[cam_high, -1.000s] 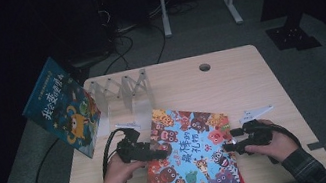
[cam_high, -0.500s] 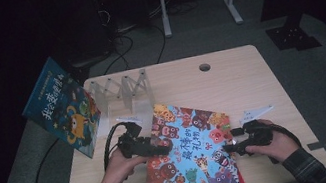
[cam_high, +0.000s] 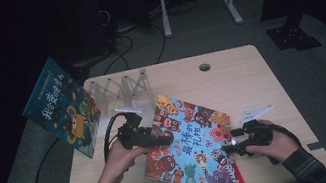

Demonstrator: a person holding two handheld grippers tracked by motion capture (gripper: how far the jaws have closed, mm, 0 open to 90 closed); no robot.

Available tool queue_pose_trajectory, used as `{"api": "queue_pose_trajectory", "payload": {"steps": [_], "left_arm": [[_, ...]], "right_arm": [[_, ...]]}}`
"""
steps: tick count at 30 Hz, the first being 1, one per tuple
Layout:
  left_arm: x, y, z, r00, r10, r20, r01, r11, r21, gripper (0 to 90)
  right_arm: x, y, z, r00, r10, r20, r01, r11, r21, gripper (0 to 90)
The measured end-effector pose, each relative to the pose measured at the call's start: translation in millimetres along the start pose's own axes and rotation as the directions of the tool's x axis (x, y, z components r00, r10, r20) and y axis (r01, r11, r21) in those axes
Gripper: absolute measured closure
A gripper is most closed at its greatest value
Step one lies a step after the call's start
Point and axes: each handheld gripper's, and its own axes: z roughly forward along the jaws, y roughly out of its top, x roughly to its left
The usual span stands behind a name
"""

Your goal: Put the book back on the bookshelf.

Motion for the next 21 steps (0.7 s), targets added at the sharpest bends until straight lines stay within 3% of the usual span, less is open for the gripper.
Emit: {"api": "queue_pose_trajectory", "payload": {"steps": [3,4,8,21], "left_arm": [[-0.9,6.9,-0.1,0.9999,0.003,-0.012,-0.003,1.0000,0.002,15.9],[-0.4,9.2,-0.7,0.9999,0.001,-0.016,-0.001,1.0000,0.001,20.3],[0.7,17.5,-2.8,0.9999,-0.013,-0.004,0.013,0.9999,-0.004,27.2],[3.9,36.6,0.7,0.9968,-0.062,-0.050,0.064,0.9964,0.055,44.4]], "right_arm": [[0.1,0.0,-0.5,1.0000,-0.003,0.002,0.003,1.000,0.001,18.3],[0.3,0.3,-0.6,1.0000,-0.008,0.006,0.008,1.000,0.000,18.2],[0.1,0.4,-1.0,1.0000,-0.003,0.003,0.003,1.000,0.000,18.1],[0.0,1.3,-0.9,0.9996,-0.025,0.012,0.025,1.000,-0.001,17.5]]}}
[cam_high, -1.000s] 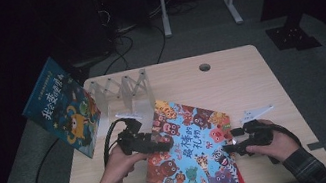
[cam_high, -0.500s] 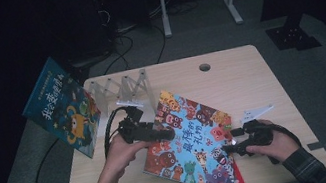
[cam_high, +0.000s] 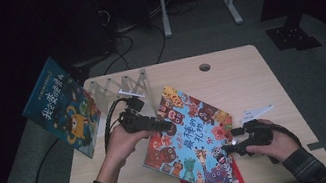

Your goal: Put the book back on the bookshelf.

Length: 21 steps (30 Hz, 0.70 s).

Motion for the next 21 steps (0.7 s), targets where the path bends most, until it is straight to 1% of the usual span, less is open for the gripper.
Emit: {"api": "queue_pose_trajectory", "payload": {"steps": [2,3,4,5,6,8,12,13,14,15,18,19,20,21], "left_arm": [[0.3,0.9,0.9,1.0000,-0.002,-0.001,0.002,1.0000,0.004,45.0],[0.4,1.7,1.2,1.0000,-0.007,-0.004,0.007,1.0000,0.006,48.8],[1.2,2.7,1.0,1.0000,-0.005,-0.003,0.005,0.9999,0.011,48.8],[1.1,3.5,1.0,0.9999,-0.015,0.001,0.015,0.9998,0.009,51.7],[1.6,5.1,-0.6,0.9999,-0.013,0.006,0.013,0.9998,0.018,54.0],[1.8,6.5,-1.0,0.9998,-0.019,0.012,0.018,0.9997,0.016,58.2],[2.2,9.2,-1.3,0.9994,-0.033,0.011,0.033,0.9990,0.030,59.9],[4.0,10.0,-1.3,0.9981,-0.057,0.023,0.056,0.9981,0.027,60.7],[4.0,10.0,-1.3,0.9981,-0.057,0.023,0.056,0.9981,0.027,61.6],[6.1,10.3,-1.4,0.9970,-0.070,0.033,0.069,0.9973,0.026,62.3],[7.0,10.6,-1.1,0.9964,-0.079,0.033,0.078,0.9966,0.028,62.5],[7.9,10.8,-1.5,0.9956,-0.084,0.042,0.083,0.9962,0.028,63.1],[9.1,11.3,-2.7,0.9934,-0.091,0.070,0.090,0.9957,0.023,65.3],[9.0,11.8,-3.6,0.9919,-0.094,0.085,0.093,0.9955,0.019,66.6]], "right_arm": [[0.0,0.0,0.0,1.0000,-0.002,0.000,0.002,1.000,0.000,17.5],[0.0,0.2,0.0,1.0000,-0.002,0.000,0.002,1.000,0.001,17.5],[0.0,0.2,0.0,1.0000,-0.002,0.000,0.002,1.000,0.001,17.5],[-0.3,0.2,-0.1,1.0000,-0.001,-0.002,0.001,1.000,0.001,17.4],[-0.4,0.2,-0.2,1.0000,0.000,-0.004,0.000,1.000,0.002,17.4],[-0.4,0.0,-0.3,1.0000,0.001,-0.006,-0.001,1.000,0.000,17.4],[-0.5,-0.3,-0.5,1.0000,0.005,-0.006,-0.005,1.000,0.000,17.4],[-0.4,-0.4,-0.5,1.0000,0.003,-0.004,-0.003,1.000,0.000,17.4],[-0.4,-0.4,-0.5,1.0000,0.003,-0.004,-0.003,1.000,0.000,17.4],[-0.2,-0.4,-0.6,1.0000,-0.001,-0.005,0.001,1.000,0.000,17.5],[-0.1,-0.4,-0.7,1.0000,-0.007,-0.003,0.007,1.000,0.002,17.6],[0.2,-0.3,-0.8,1.0000,-0.006,-0.003,0.006,1.000,0.003,17.7],[0.2,-0.5,-1.3,0.9999,-0.012,0.000,0.012,1.000,0.004,19.4],[-0.4,-0.4,-2.1,0.9998,-0.018,0.003,0.018,1.000,0.003,21.8]]}}
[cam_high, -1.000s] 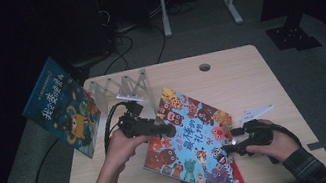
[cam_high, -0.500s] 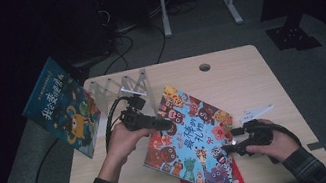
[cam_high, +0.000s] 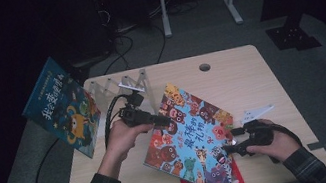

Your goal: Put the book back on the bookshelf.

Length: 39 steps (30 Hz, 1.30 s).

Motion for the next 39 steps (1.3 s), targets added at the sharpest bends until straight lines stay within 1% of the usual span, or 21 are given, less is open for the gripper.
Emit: {"api": "queue_pose_trajectory", "payload": {"steps": [2,3,4,7,16,20,21,22,24,25,28,29,30,31,32,33,34,36,37,38,39], "left_arm": [[-0.5,0.8,-0.9,0.9999,0.000,0.015,0.000,1.0000,-0.002,69.4],[-1.6,1.8,-1.7,0.9997,0.002,0.024,-0.002,1.0000,-0.001,69.4],[-3.4,3.1,-2.2,0.9997,0.009,0.022,-0.009,1.0000,0.004,70.5],[-8.3,8.7,-3.2,0.9993,0.018,0.032,-0.018,0.9998,0.011,72.5],[-19.3,20.5,-2.7,0.9993,0.030,0.022,-0.030,0.9993,0.021,74.5],[-26.3,26.4,-5.7,0.9991,0.039,0.017,-0.040,0.9990,0.019,75.6],[-30.0,29.3,-7.8,0.9986,0.051,0.016,-0.052,0.9984,0.022,76.5],[-30.0,29.3,-7.8,0.9986,0.051,0.016,-0.052,0.9984,0.022,77.0],[-35.2,33.0,-10.1,0.9976,0.065,0.023,-0.066,0.9975,0.026,78.0],[-35.2,33.0,-10.1,0.9976,0.065,0.023,-0.066,0.9975,0.026,78.3],[-40.7,36.2,-9.9,0.9966,0.082,0.013,-0.082,0.9958,0.041,78.4],[-41.6,37.3,-9.5,0.9965,0.082,0.013,-0.083,0.9955,0.045,78.5],[-42.2,38.2,-9.2,0.9964,0.084,0.013,-0.085,0.9952,0.050,78.5],[-42.9,39.1,-8.7,0.9962,0.087,0.011,-0.087,0.9947,0.055,78.5],[-43.7,39.9,-8.5,0.9961,0.088,0.010,-0.088,0.9944,0.058,78.6],[-45.6,41.9,-8.1,0.9955,0.094,0.008,-0.095,0.9930,0.070,78.7],[-45.6,41.9,-8.1,0.9955,0.094,0.008,-0.095,0.9930,0.070,78.8],[-48.8,43.8,-7.7,0.9954,0.096,0.004,-0.096,0.9922,0.080,78.9],[-52.0,45.8,-7.5,0.9945,0.105,-0.002,-0.104,0.9900,0.095,79.1],[-52.0,45.8,-7.5,0.9945,0.105,-0.002,-0.104,0.9900,0.095,79.1],[-53.3,46.6,-7.1,0.9943,0.107,-0.002,-0.106,0.9895,0.098,79.1]], "right_arm": [[-1.1,0.1,-2.2,0.9999,-0.001,0.014,0.001,1.000,-0.004,28.4],[-1.1,0.1,-2.2,0.9999,-0.001,0.014,0.001,1.000,-0.004,28.4],[-3.0,0.4,-5.1,0.9997,0.009,0.022,-0.009,1.000,-0.009,33.4],[-6.1,0.7,-10.2,0.9993,0.037,0.012,-0.037,0.999,-0.019,37.1],[-18.2,-1.2,-16.1,0.9967,0.040,0.071,-0.036,0.998,-0.057,38.8],[-30.8,-4.5,-24.4,0.9921,0.059,0.111,-0.049,0.995,-0.085,41.2],[-37.9,-6.8,-29.2,0.9875,0.070,0.141,-0.057,0.994,-0.094,42.4],[-37.9,-6.8,-29.2,0.9875,0.070,0.141,-0.057,0.994,-0.094,42.4],[-49.9,-11.3,-36.5,0.9770,0.106,0.185,-0.083,0.989,-0.125,42.5],[-49.9,-11.3,-36.5,0.9770,0.106,0.185,-0.083,0.989,-0.125,42.5],[-60.0,-15.2,-41.0,0.9593,0.147,0.241,-0.113,0.982,-0.150,41.6],[-63.8,-16.4,-41.0,0.9440,0.140,0.299,-0.101,0.984,-0.144,40.9],[-63.8,-16.4,-41.0,0.9440,0.140,0.299,-0.101,0.984,-0.144,40.9],[-65.1,-16.4,-40.5,0.9393,0.141,0.313,-0.100,0.984,-0.144,40.4],[-66.4,-16.4,-39.8,0.9327,0.137,0.334,-0.093,0.985,-0.145,39.9],[-67.5,-15.9,-38.0,0.9214,0.133,0.365,-0.087,0.986,-0.140,38.8],[-67.5,-15.9,-38.0,0.9214,0.133,0.365,-0.087,0.986,-0.140,38.8],[-69.4,-15.8,-34.5,0.9092,0.123,0.398,-0.078,0.989,-0.127,36.9],[-72.2,-15.9,-30.5,0.8954,0.101,0.434,-0.058,0.992,-0.110,35.0],[-72.2,-15.9,-30.5,0.8954,0.101,0.434,-0.058,0.992,-0.110,35.0],[-73.6,-15.9,-28.5,0.8902,0.091,0.446,-0.049,0.993,-0.105,34.8]]}}
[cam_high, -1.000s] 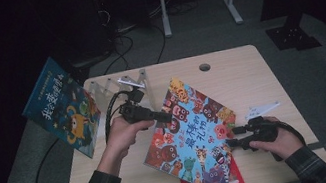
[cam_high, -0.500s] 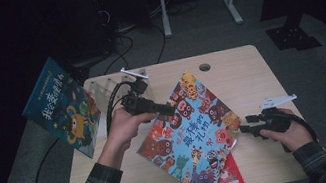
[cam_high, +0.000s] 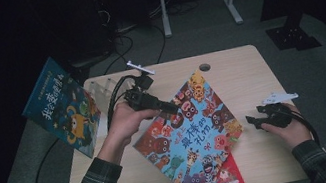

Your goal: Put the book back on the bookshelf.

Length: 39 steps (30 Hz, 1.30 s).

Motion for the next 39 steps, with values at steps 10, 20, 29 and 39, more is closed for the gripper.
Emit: {"api": "queue_pose_trajectory", "payload": {"steps": [10,20,29,39], "left_arm": [[-12.8,4.0,-4.2,0.9994,0.034,0.011,-0.034,0.9994,0.001,80.8],[-33.3,11.3,-16.1,0.9916,0.116,-0.058,-0.114,0.9931,0.028,81.0],[-38.9,11.2,-33.5,0.9866,0.133,-0.094,-0.133,0.9911,0.011,80.9],[-26.8,0.4,-57.0,0.9821,0.105,-0.157,-0.108,0.9940,-0.013,80.9]], "right_arm": [[-1.9,-2.6,21.5,1.0000,0.007,0.004,-0.007,1.000,0.024,29.9],[-1.9,-2.6,21.8,1.0000,0.009,0.004,-0.009,1.000,0.025,29.0],[-1.8,-2.7,21.7,1.0000,0.009,0.004,-0.009,1.000,0.025,28.9],[-2.6,-2.1,22.9,0.9994,0.026,0.020,-0.027,0.999,0.033,22.0]]}}
